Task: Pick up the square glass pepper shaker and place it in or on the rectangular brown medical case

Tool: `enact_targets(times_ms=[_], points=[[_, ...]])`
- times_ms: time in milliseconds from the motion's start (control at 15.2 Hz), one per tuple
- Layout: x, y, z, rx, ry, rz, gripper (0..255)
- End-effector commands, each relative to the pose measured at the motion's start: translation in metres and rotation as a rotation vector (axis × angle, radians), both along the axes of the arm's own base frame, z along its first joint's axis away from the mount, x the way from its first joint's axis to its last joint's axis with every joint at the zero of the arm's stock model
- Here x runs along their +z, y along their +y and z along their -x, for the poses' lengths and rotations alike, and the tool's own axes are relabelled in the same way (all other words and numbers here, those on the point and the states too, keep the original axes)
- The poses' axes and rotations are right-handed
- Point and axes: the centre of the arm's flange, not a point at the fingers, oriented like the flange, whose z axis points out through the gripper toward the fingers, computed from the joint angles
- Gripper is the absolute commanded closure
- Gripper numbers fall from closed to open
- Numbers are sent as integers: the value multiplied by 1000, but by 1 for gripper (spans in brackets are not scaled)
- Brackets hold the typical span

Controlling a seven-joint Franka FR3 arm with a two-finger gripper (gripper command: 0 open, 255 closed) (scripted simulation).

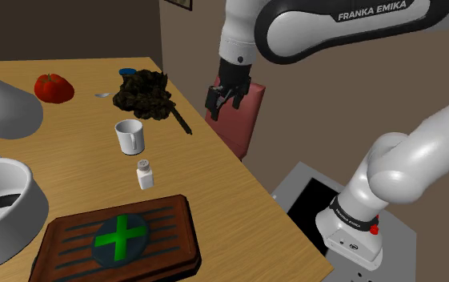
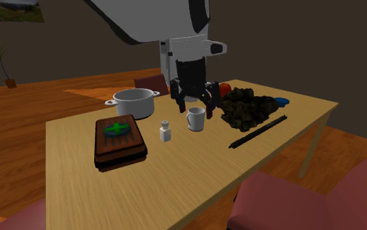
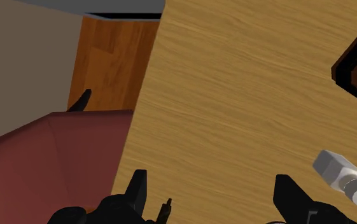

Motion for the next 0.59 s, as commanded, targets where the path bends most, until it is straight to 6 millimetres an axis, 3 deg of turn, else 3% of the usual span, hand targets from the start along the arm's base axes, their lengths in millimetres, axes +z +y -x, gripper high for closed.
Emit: enact_targets(times_ms=[0, 528], points=[[-12, 19, -9, -3, 1, -4, 0], [-62, 99, -54, -13, 9, -17, 0]])
